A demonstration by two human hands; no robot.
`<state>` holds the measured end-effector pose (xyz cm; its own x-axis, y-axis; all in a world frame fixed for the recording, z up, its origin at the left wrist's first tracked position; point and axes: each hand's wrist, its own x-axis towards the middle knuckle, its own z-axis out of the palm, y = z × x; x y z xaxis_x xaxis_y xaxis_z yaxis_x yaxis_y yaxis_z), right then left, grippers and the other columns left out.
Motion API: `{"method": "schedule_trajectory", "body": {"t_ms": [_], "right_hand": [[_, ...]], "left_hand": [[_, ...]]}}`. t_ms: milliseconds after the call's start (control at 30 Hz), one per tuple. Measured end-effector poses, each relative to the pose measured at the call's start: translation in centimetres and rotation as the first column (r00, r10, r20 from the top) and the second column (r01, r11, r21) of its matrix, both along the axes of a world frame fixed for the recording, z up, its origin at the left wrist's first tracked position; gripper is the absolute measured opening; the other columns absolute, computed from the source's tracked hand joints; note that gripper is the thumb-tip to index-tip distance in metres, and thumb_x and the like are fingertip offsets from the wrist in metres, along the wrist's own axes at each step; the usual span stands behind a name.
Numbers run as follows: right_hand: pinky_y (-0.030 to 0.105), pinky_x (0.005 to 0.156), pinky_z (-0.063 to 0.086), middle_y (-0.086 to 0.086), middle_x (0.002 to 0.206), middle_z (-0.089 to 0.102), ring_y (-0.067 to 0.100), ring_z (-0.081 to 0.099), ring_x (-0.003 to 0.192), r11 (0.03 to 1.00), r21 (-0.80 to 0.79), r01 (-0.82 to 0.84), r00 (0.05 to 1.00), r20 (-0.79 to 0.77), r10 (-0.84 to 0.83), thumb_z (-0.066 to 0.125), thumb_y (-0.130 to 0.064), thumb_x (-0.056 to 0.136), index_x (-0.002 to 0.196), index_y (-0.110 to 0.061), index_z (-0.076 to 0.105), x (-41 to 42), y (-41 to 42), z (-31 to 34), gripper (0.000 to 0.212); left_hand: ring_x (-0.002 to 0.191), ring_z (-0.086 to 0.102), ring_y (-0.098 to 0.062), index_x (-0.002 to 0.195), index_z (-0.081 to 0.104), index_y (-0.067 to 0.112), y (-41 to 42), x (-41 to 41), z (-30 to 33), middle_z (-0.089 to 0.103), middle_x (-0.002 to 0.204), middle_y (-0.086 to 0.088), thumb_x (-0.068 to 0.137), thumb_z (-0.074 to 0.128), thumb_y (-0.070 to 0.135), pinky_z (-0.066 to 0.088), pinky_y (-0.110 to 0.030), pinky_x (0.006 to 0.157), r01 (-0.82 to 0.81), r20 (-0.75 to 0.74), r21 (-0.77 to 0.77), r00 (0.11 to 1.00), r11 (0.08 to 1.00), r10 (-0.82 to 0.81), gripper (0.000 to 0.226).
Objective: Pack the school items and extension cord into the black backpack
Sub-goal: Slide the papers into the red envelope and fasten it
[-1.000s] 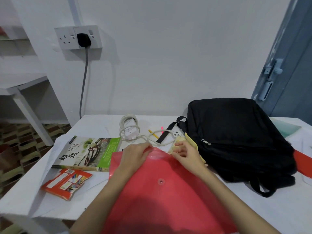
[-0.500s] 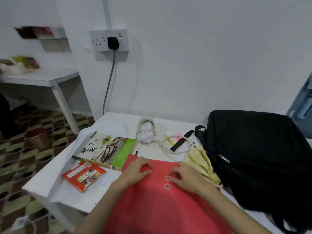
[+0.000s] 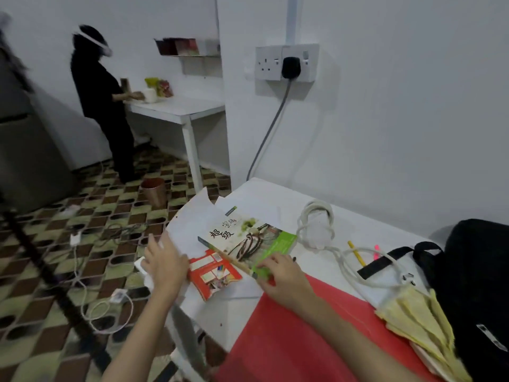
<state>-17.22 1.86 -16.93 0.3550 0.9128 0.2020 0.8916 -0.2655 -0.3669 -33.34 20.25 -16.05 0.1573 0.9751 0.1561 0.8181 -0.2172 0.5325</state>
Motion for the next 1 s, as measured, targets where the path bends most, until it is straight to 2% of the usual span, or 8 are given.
{"method": "schedule_trajectory", "body": {"t_ms": [167, 300, 467, 567, 633, 700, 800, 1000], "right_hand": [[0.036, 0.096, 0.039, 0.003, 0.121, 0.052, 0.023, 0.046, 0.114, 0.995, -0.009, 0.094, 0.996, 0.007, -0.094, 0.016, -0.081, 0.075, 0.120, -0.018, 0.056, -1.7, 5.9, 0.6, 0.087], [0.041, 0.081, 0.050, 0.006, 0.105, 0.061, 0.027, 0.060, 0.096, 0.983, -0.022, 0.184, 0.973, 0.149, -0.179, 0.030, -0.068, 0.079, 0.107, -0.018, 0.064, -2.1, 8.7, 0.2, 0.067], [0.043, 0.087, 0.046, 0.006, 0.122, 0.056, 0.027, 0.051, 0.114, 0.984, -0.072, 0.166, 0.965, 0.216, -0.147, -0.002, -0.083, 0.066, 0.128, -0.017, 0.048, -1.6, 9.8, 0.5, 0.104], [0.026, 0.040, 0.046, 0.001, 0.069, 0.067, 0.020, 0.065, 0.058, 0.990, -0.090, 0.106, 0.972, 0.219, -0.084, 0.046, -0.052, 0.087, 0.114, -0.013, 0.049, -2.2, 10.0, 0.7, 0.048], [0.021, 0.032, 0.034, 0.000, 0.061, 0.062, 0.017, 0.056, 0.042, 0.986, 0.078, 0.144, 0.967, 0.199, -0.157, 0.071, -0.025, 0.071, 0.115, -0.014, 0.048, -1.3, 10.1, 0.9, 0.051], [0.025, 0.040, 0.033, 0.005, 0.069, 0.063, 0.024, 0.059, 0.051, 0.935, 0.191, 0.298, 0.941, 0.106, -0.322, 0.071, -0.005, 0.072, 0.124, -0.017, 0.049, 0.1, 9.6, 2.2, 0.058], [0.029, 0.063, 0.043, 0.002, 0.090, 0.064, 0.023, 0.062, 0.081, 0.928, 0.221, 0.300, 0.939, 0.102, -0.328, 0.057, -0.033, 0.088, 0.117, -0.018, 0.058, -0.2, 9.2, 2.5, 0.033], [0.037, 0.106, 0.027, -0.002, 0.141, 0.036, 0.020, 0.030, 0.133, 0.958, -0.199, 0.205, 0.973, 0.145, -0.178, 0.056, -0.054, 0.083, 0.135, -0.025, 0.041, -1.9, 9.4, 0.9, 0.061]], "left_hand": [[0.108, 0.055, -0.036, 0.128, 0.041, 0.006, 5.5, -0.6, 0.0, 0.055, 0.123, -0.019, 0.085, 0.063, 0.017, 0.047, -0.043, 0.088, 0.034, 0.082, -0.242, 0.997, 0.970, -0.014, 0.049], [0.094, 0.059, -0.032, 0.112, 0.060, 0.000, 9.5, -0.4, -0.5, 0.064, 0.109, -0.019, 0.085, 0.059, 0.015, 0.048, -0.033, 0.081, 0.163, 0.161, -0.367, 0.981, 0.916, -0.110, 0.031], [0.102, 0.059, -0.037, 0.115, 0.058, -0.005, 13.1, 0.9, -1.5, 0.063, 0.112, -0.021, 0.085, 0.060, 0.011, 0.049, -0.039, 0.088, 0.269, 0.265, -0.418, 0.950, 0.868, -0.167, 0.034], [0.100, 0.060, -0.036, 0.112, 0.061, 0.000, 13.9, 1.5, -1.8, 0.064, 0.110, -0.019, 0.083, 0.060, 0.009, 0.050, -0.043, 0.090, 0.320, 0.332, -0.449, 0.927, 0.834, -0.177, 0.030], [0.100, 0.060, -0.035, 0.113, 0.059, 0.001, 14.2, 1.9, -2.1, 0.063, 0.112, -0.017, 0.080, 0.065, 0.015, 0.050, -0.042, 0.088, 0.345, 0.373, -0.438, 0.910, 0.830, -0.181, 0.036], [0.101, 0.059, -0.031, 0.117, 0.053, 0.004, 14.1, 2.3, -2.0, 0.061, 0.114, -0.010, 0.075, 0.073, 0.027, 0.051, -0.041, 0.085, 0.368, 0.375, -0.418, 0.903, 0.831, -0.211, 0.052], [0.105, 0.057, -0.024, 0.119, 0.047, 0.013, 14.2, 2.9, -1.9, 0.057, 0.115, 0.001, 0.055, 0.084, 0.043, 0.052, -0.042, 0.084, 0.420, 0.380, -0.428, 0.887, 0.801, -0.263, 0.079], [0.125, 0.043, -0.033, 0.145, 0.013, 0.019, 12.4, 3.4, -0.1, 0.026, 0.145, -0.014, 0.066, 0.083, 0.024, 0.044, -0.044, 0.092, 0.342, 0.087, -0.274, 0.940, 0.899, -0.331, 0.105]]}}
